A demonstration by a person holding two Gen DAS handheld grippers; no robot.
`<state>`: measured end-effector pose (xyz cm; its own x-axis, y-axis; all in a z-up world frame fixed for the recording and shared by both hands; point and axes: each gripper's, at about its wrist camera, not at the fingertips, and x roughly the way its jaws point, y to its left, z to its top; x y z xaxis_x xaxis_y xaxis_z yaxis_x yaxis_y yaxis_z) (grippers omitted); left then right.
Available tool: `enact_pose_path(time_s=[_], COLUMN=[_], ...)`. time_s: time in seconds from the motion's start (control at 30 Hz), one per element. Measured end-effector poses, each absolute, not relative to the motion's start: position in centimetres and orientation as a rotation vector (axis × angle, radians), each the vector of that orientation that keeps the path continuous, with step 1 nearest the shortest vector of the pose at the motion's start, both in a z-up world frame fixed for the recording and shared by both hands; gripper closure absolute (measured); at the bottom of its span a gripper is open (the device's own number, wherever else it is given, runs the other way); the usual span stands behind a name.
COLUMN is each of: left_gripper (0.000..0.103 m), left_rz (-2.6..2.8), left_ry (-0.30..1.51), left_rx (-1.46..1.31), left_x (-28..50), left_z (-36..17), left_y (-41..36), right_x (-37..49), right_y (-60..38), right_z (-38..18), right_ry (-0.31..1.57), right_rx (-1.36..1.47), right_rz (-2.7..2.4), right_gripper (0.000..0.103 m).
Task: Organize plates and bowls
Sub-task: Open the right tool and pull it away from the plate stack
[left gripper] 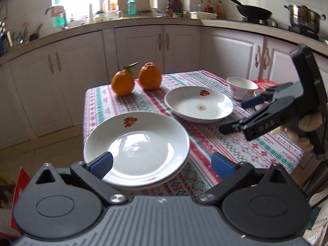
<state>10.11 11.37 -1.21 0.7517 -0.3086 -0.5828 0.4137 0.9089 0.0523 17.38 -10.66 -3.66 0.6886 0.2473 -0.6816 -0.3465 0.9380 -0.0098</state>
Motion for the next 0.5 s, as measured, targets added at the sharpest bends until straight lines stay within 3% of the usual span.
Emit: enact_pose_path(time_s=[0.5], left_gripper=[0.001], left_rz=[-0.483], left_ry=[0.679], left_rx=[0.26], left_x=[19.8], left_z=[0.4], left_y=[5.4], right_x=[19.9], right_y=[-13.2], right_z=[-8.4], right_ry=[0.812], right_rx=[-0.156], right_rz=[0.217], right_gripper=[0.0])
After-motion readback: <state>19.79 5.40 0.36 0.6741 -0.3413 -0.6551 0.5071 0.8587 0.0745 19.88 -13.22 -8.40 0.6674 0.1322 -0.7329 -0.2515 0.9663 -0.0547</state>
